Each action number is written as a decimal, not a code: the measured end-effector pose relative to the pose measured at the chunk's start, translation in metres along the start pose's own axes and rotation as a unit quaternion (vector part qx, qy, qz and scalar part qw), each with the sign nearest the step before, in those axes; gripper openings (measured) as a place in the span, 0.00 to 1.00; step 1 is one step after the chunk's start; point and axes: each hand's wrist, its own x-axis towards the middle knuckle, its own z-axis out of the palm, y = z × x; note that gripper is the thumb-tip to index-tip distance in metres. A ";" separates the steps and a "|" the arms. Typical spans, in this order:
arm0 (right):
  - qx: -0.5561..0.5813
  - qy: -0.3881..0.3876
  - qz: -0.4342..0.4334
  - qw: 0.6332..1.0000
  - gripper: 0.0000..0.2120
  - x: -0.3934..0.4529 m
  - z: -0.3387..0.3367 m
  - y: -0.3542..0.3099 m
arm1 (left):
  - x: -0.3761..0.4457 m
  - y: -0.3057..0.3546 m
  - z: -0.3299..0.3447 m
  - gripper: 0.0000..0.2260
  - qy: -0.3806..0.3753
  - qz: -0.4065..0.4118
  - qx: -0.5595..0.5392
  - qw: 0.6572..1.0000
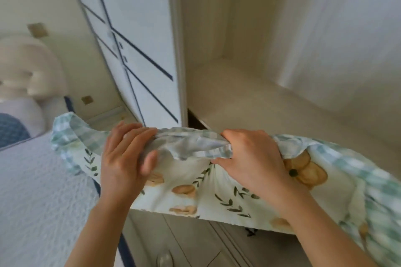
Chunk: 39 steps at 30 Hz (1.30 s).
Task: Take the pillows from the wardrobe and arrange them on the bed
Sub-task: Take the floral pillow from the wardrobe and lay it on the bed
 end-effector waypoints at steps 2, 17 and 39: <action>0.026 -0.008 -0.021 0.999 0.21 0.016 0.012 -0.017 | -0.028 -0.024 -0.019 0.22 0.079 -0.086 0.048 0.992; 0.302 -0.118 -0.015 0.946 0.13 0.168 0.131 -0.154 | -0.145 -0.152 -0.062 0.36 0.131 -0.667 -0.067 0.730; 0.234 -0.067 -0.185 0.952 0.27 0.314 0.307 -0.265 | -0.119 -0.372 -0.076 0.40 0.309 -0.679 -0.258 0.614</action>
